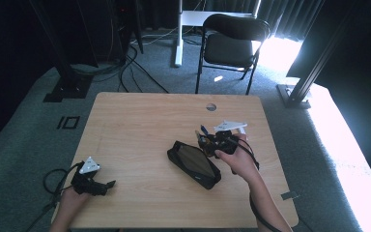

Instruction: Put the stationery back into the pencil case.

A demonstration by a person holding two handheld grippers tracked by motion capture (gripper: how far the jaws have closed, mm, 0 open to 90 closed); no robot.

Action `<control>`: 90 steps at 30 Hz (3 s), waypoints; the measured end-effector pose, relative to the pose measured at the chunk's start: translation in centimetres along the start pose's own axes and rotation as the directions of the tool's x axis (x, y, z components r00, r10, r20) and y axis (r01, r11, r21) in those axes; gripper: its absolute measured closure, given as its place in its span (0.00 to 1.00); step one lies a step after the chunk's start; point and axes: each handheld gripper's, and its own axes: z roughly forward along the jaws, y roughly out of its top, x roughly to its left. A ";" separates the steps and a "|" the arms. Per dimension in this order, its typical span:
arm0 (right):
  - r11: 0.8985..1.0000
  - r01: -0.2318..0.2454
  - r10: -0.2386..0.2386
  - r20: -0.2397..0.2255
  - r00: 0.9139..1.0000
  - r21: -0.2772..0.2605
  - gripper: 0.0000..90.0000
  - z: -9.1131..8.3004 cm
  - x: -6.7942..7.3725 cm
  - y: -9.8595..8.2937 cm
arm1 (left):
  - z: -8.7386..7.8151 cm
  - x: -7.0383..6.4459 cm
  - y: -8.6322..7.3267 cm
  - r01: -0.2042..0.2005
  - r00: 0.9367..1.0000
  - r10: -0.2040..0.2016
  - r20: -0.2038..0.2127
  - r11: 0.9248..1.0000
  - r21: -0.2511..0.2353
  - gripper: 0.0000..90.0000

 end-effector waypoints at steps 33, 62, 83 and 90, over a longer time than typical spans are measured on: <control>0.956 0.112 -0.106 -0.039 0.994 0.270 0.56 6.2 3.3 -1.4 | 0.0 0.0 0.0 0.000 1.000 0.000 0.000 1.000 0.000 0.01; 0.921 0.133 -0.131 -0.031 0.991 0.366 0.56 8.0 3.6 -1.3 | 0.0 0.0 0.0 0.001 1.000 -0.001 0.000 1.000 0.000 0.01; 0.893 0.157 -0.156 -0.038 0.987 0.421 0.56 8.8 3.8 -1.5 | 0.0 0.0 0.0 0.000 1.000 0.000 0.000 1.000 0.000 0.01; 0.897 0.173 -0.166 -0.053 0.985 0.408 0.56 8.5 3.6 -1.7 | 0.0 0.0 0.0 0.001 1.000 -0.001 0.001 1.000 -0.001 0.01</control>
